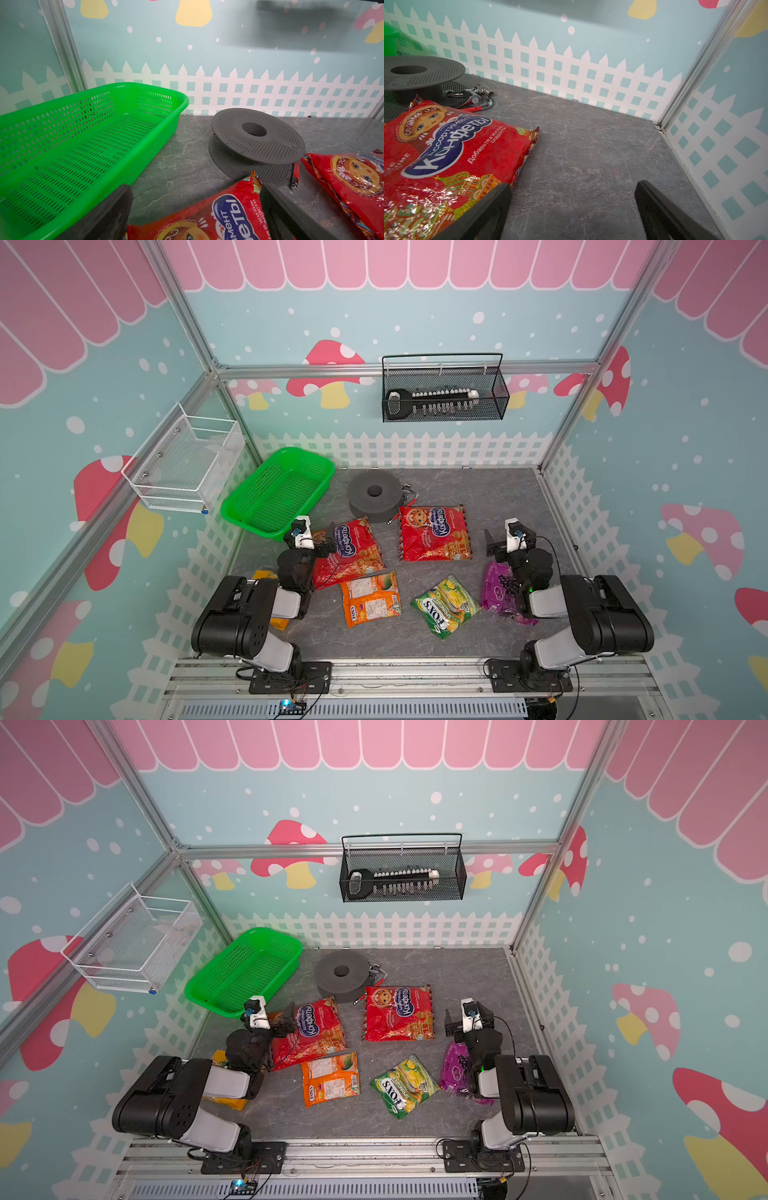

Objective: Put the candies in the basket
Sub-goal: Adjust the basket at the center of the board.

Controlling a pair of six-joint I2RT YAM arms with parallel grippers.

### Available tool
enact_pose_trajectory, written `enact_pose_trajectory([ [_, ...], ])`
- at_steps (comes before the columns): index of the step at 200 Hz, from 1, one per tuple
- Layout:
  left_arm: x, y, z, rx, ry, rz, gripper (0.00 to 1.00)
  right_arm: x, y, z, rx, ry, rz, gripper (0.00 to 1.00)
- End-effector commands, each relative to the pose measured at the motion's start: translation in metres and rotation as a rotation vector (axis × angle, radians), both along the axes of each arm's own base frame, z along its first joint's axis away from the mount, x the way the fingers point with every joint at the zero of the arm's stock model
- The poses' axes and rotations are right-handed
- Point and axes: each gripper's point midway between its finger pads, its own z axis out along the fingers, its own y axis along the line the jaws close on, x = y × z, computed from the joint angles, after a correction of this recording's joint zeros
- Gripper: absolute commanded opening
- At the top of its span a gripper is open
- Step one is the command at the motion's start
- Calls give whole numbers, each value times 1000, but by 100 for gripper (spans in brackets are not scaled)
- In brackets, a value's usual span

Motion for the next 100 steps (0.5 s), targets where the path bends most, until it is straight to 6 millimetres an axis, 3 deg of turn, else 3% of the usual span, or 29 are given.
enact_pose_trajectory([
  [1, 0, 1, 2, 9, -10, 4, 99, -2, -1, 3, -5, -13, 2, 99],
  [100, 2, 3, 1, -4, 1, -8, 99, -1, -1, 3, -4, -12, 2, 99],
])
